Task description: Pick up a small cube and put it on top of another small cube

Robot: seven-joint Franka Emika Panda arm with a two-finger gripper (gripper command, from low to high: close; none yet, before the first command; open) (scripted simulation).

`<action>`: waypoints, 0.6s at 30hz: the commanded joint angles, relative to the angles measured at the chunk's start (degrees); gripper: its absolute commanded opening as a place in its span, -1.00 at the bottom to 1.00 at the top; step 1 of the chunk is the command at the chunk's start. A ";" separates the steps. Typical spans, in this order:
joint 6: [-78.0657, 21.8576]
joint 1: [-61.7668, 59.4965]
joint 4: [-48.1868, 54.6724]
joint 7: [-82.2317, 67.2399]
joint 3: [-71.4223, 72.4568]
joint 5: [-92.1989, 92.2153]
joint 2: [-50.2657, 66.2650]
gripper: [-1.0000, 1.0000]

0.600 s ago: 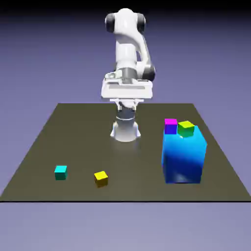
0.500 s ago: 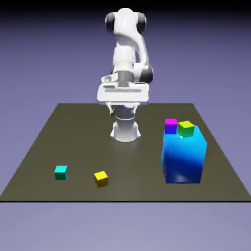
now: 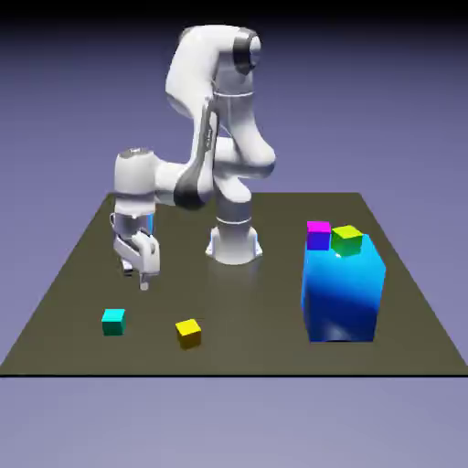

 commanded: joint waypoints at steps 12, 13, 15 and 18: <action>2.87 -9.16 7.32 7.55 1.59 4.71 21.15 0.00; 2.87 -9.16 7.32 7.55 1.59 4.71 21.15 -1.00; 1.09 -8.92 7.03 7.94 1.14 4.23 19.08 -1.00; -4.26 -8.22 6.14 9.12 -0.22 2.79 12.86 -1.00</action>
